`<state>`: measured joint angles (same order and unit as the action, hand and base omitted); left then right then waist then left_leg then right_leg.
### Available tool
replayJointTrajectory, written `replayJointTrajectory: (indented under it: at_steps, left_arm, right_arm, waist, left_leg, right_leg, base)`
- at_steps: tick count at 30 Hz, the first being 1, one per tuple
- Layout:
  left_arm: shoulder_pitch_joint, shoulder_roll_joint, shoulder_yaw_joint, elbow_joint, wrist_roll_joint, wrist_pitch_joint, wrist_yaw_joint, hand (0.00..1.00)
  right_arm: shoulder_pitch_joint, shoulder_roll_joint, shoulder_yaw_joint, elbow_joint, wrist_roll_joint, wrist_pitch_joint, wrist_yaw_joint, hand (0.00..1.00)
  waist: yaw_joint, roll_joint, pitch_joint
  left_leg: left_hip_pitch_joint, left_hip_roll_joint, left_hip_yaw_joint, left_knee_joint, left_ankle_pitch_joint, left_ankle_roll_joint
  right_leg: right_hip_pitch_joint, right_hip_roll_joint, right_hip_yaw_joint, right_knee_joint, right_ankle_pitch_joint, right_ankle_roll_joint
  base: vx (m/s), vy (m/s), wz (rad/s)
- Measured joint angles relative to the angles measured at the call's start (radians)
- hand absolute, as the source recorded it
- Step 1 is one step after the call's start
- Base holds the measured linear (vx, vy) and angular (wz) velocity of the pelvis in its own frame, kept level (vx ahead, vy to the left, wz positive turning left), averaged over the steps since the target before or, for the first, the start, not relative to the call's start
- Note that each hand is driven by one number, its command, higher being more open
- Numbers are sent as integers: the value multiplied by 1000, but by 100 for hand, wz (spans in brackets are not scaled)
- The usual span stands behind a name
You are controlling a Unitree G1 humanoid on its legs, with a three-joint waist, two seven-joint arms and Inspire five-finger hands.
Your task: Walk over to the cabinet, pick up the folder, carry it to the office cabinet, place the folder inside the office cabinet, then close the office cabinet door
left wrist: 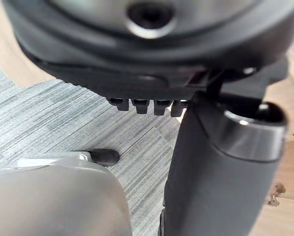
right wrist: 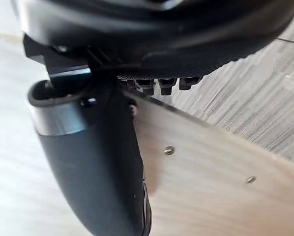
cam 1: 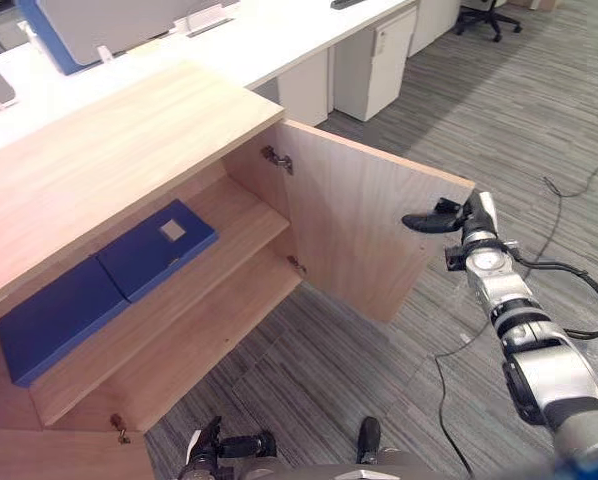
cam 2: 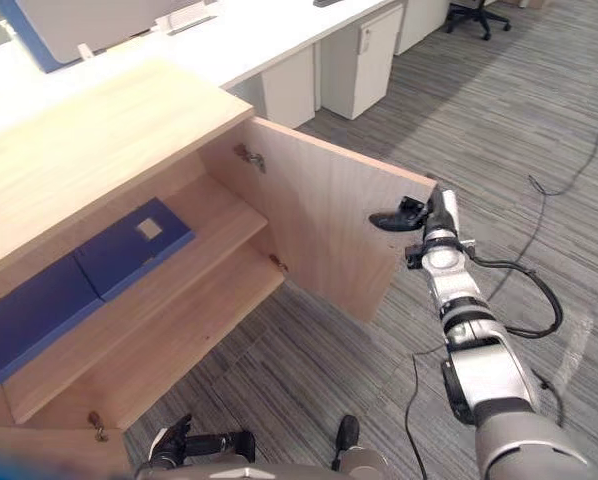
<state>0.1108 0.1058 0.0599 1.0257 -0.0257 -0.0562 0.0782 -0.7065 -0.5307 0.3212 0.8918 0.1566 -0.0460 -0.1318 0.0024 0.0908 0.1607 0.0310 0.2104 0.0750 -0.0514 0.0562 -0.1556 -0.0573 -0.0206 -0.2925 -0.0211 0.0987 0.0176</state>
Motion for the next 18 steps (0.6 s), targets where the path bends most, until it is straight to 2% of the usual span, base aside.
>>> replayJointTrajectory:
  at_steps: [1, 2, 5, 6, 7, 9, 12, 15, 17, 18]
  left_arm:
    - [1, 7, -10, 4, 8, 0, -9, 100]
    - [0, 9, -12, 8, 17, 0, -15, 100]
    - [-25, 14, -16, 21, 39, -1, -44, 100]
    - [-31, 15, -15, 23, 48, -2, -55, 100]
    - [-37, 15, -15, 28, 54, -3, -61, 100]
    - [-56, 15, -8, 48, 68, -6, -77, 100]
    - [-65, 10, 20, 52, 78, -6, -86, 100]
    - [-67, 13, 70, 59, 79, -1, -86, 100]
    - [-75, 25, 79, 59, 86, 0, -86, 100]
    - [-80, 37, 79, 58, 103, 1, -87, 100]
  right_arm:
    - [35, -61, 130, -87, -3, -1, 45, 100]
    - [52, -95, 197, -133, -8, -2, 74, 100]
    - [124, -219, 476, -341, -18, -3, 265, 100]
    - [145, -242, 563, -417, -27, -3, 353, 100]
    - [157, -251, 604, -457, -28, -2, 396, 100]
    - [196, -250, 714, -583, -34, -2, 554, 100]
    - [258, -214, 813, -672, -100, -19, 709, 100]
    - [294, -205, 810, -681, -161, -21, 762, 100]
    - [310, -210, 764, -680, -203, -19, 760, 100]
    - [358, -213, 705, -679, -235, -17, 748, 100]
  waist:
    - [-14, -1, 0]
    - [-17, -2, -1]
    - [-23, -9, -10]
    - [-24, -14, -14]
    - [-23, -17, -16]
    - [-17, -24, -23]
    - [5, -28, -25]
    - [16, -42, -26]
    - [17, -60, -18]
    - [18, -79, -17]
  left_leg:
    - [2, 8, 8, 12, -9, -5]
    - [4, 12, 16, 19, -14, -6]
    - [1, 46, 27, 52, -33, -20]
    - [-7, 62, 28, 71, -40, -22]
    - [-12, 67, 28, 78, -41, -23]
    - [-18, 85, 28, 96, -41, -22]
    - [-25, 95, 28, 120, -39, -20]
    - [-60, 94, 27, 190, -42, -15]
    - [-91, 94, 32, 258, -46, 11]
    - [-117, 97, 66, 310, -44, 56]
  right_leg:
    - [1, 10, 8, -1, -2, -2]
    - [2, 15, 16, -1, -4, -4]
    - [6, 44, 28, -1, -16, -21]
    - [6, 59, 29, -1, -22, -29]
    - [6, 64, 28, -1, -27, -37]
    - [7, 83, 22, 1, -35, -48]
    - [10, 92, 15, 19, -48, -69]
    - [11, 86, -4, 55, -69, -79]
    - [23, 75, -29, 72, -86, -81]
    - [43, 62, -65, 79, -105, -80]
  base:
    - [-3, -22, -36]
    - [8, -42, -35]
    - [20, -50, -17]
    - [30, -70, -3]
    - [42, -71, 1]
    - [74, -82, 7]
    - [83, -39, 7]
    - [50, -24, 19]
    - [-39, -24, 50]
    - [-81, -32, 91]
